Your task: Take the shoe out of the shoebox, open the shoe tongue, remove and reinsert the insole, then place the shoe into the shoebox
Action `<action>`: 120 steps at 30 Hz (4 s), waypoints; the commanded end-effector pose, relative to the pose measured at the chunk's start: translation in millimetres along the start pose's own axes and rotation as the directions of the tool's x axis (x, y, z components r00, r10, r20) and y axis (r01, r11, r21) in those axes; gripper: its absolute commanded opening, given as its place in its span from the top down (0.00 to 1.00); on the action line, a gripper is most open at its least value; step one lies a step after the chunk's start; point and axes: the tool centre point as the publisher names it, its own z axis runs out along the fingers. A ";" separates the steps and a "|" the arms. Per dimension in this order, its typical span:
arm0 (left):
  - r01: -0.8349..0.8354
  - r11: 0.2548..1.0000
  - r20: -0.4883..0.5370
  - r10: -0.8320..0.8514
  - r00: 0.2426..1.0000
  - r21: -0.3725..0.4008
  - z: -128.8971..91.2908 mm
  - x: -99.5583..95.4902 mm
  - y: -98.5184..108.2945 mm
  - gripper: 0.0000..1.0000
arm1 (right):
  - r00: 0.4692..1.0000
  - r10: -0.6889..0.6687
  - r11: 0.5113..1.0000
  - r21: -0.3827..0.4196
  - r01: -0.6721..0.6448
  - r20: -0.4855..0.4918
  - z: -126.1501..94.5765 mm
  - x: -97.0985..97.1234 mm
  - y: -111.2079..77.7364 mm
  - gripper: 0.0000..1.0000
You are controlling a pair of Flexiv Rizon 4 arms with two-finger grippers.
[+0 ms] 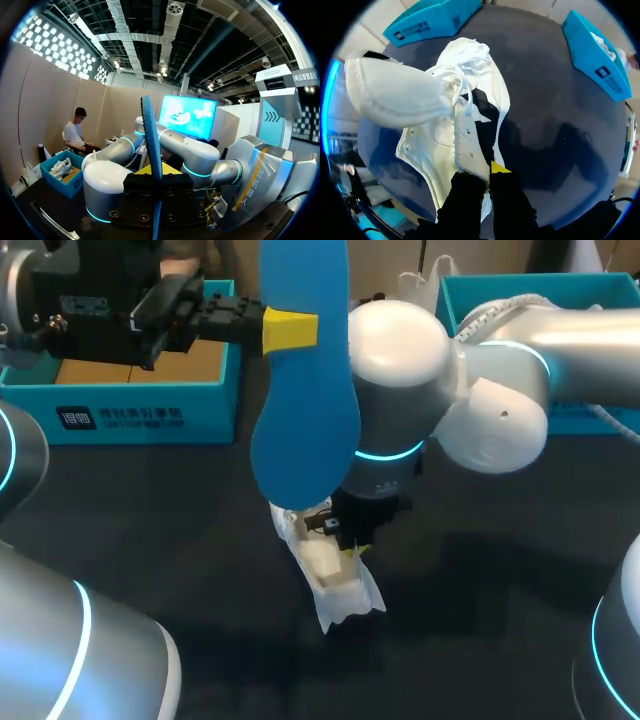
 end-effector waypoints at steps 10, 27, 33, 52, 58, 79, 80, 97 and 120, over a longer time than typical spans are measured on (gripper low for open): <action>0.000 1.000 -0.002 0.000 1.000 -0.003 1.2 -1.6 -0.6 1.00 | 0.996 0.049 0.996 -0.064 -0.054 -0.079 3.9 -20.1 -3.2 1.00; 0.000 1.000 -0.002 0.000 1.000 -0.003 1.2 -1.6 -0.6 1.00 | 0.980 0.117 0.991 -0.046 -0.126 -0.163 38.4 -28.5 -8.1 1.00; 0.000 1.000 -0.002 0.000 1.000 -0.003 1.2 -1.6 -0.6 1.00 | 0.974 0.117 0.990 -0.050 -0.129 -0.191 51.0 -30.5 -9.3 1.00; 0.000 1.000 -0.002 0.000 1.000 -0.003 1.2 -1.6 -0.6 1.00 | 0.962 0.143 0.987 -0.045 -0.157 -0.231 -14.3 -51.4 -6.0 0.00; 0.000 1.000 -0.002 0.000 1.000 -0.003 1.2 -1.6 -0.6 1.00 | 0.950 0.106 0.985 -0.100 -0.140 -0.294 -43.2 -65.2 -1.4 0.00; 0.000 1.000 -0.002 0.000 1.000 -0.003 1.2 -1.6 -0.6 1.00 | 0.743 0.032 0.909 -0.289 -0.299 -0.668 -95.7 -95.4 16.8 0.00; 0.000 1.000 -0.002 0.000 1.000 -0.003 1.2 -1.6 -0.6 1.00 | 0.669 0.000 0.898 -0.294 -0.328 -0.744 -97.9 -97.3 18.1 0.00; 0.000 1.000 -0.002 0.000 1.000 -0.003 1.2 -1.6 -0.6 1.00 | 0.626 -0.056 0.930 -0.269 -0.251 -0.778 -109.8 -95.2 27.5 0.00; 0.000 1.000 -0.002 0.000 1.000 -0.003 1.2 -1.6 -0.6 1.00 | 0.461 -0.020 0.969 -0.132 -0.211 -0.887 -110.6 -79.9 46.0 0.00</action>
